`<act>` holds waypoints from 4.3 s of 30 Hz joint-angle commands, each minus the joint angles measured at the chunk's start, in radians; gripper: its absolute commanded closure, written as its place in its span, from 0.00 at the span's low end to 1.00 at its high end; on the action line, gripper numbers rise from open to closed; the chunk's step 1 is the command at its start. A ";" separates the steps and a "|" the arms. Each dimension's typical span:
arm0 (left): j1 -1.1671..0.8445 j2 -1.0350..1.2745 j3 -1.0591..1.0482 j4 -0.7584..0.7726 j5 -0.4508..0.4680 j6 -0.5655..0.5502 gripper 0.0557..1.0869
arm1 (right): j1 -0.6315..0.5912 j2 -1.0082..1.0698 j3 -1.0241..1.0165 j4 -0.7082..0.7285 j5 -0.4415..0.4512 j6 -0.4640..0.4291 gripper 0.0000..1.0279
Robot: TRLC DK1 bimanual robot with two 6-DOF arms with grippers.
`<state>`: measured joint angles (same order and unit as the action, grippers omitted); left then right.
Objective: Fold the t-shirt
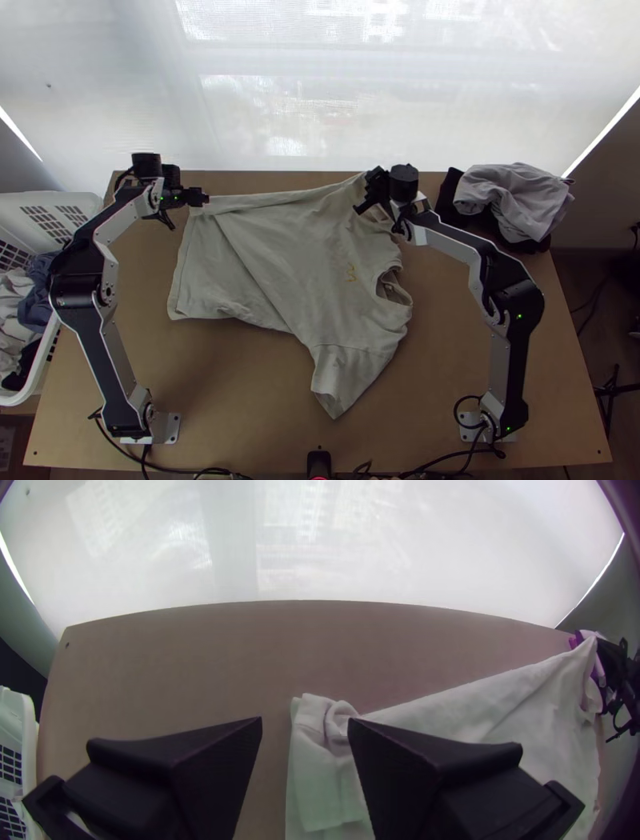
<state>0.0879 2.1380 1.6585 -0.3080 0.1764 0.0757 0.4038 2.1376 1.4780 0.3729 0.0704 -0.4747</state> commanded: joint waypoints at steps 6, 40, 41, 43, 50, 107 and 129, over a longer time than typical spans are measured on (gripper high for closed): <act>-0.008 -0.004 0.178 -0.398 0.058 0.009 0.36 | 0.018 -0.001 -0.005 0.000 0.003 0.021 0.98; -0.037 0.022 0.187 -0.405 -0.052 0.036 0.39 | 0.013 -0.022 0.001 0.000 0.005 0.024 0.98; -0.039 0.025 0.187 -0.410 -0.052 0.036 0.40 | 0.013 -0.022 0.001 -0.002 0.005 0.024 0.98; -0.040 0.031 0.185 -0.411 -0.051 0.038 0.44 | 0.013 -0.022 0.001 0.000 0.005 0.024 0.98; -0.040 0.040 0.185 -0.413 -0.046 0.039 0.74 | 0.012 -0.022 0.001 -0.002 0.005 0.024 0.98; -0.034 0.172 0.294 0.237 -0.114 -0.057 0.97 | -0.057 0.209 0.275 -0.002 0.045 -0.018 0.98; -0.016 -0.092 -0.203 0.460 -0.097 -0.033 0.97 | 0.009 -0.045 -0.125 0.116 0.051 0.051 0.98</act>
<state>0.0708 2.1223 1.5780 0.1219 0.0666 0.0376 0.3828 2.1902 1.5093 0.4595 0.1223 -0.4511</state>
